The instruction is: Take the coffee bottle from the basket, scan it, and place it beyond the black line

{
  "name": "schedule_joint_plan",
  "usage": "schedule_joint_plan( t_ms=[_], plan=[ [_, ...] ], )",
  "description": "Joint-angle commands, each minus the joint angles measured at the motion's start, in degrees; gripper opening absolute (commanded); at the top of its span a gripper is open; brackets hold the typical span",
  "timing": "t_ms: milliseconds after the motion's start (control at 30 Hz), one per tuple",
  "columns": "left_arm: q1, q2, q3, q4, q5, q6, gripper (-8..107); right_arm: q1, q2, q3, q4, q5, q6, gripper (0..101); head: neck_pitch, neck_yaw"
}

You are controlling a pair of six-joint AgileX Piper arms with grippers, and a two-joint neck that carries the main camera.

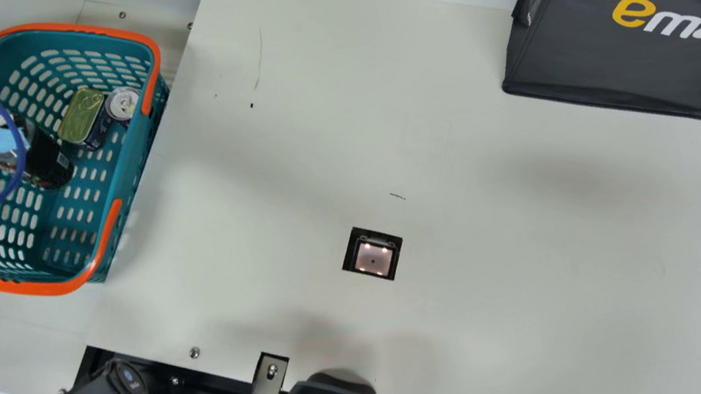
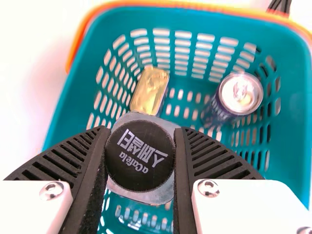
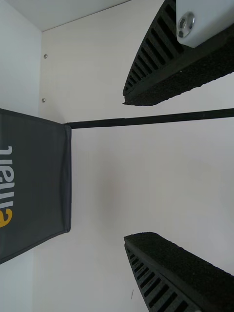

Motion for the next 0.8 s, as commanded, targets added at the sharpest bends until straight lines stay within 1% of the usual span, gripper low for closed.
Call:
schedule_joint_plan(
  t_ms=[0, 400, 567, 767],
  plan=[
    [-0.4, -0.4, -1.6, 0.4, 0.8, -1.8, 10, 0.0, 0.0, 0.0, 0.0, 0.0, 0.0, 91, -1.5, 0.1],
    [-4.6, -3.5, -9.0, 3.2, 5.4, -10.6, 10, 0.0, 0.0, 0.0, 0.0, 0.0, 0.0, 91, -1.5, 0.1],
    [-6.8, -5.0, -11.2, 4.5, 7.1, -13.7, 10, 0.0, 0.0, 0.0, 0.0, 0.0, 0.0, 91, -1.5, 0.1],
    [-10.4, -6.6, -12.5, 6.1, 8.2, -16.9, 10, 0.0, 0.0, 0.0, 0.0, 0.0, 0.0, 91, -1.5, 0.1]
  ],
)
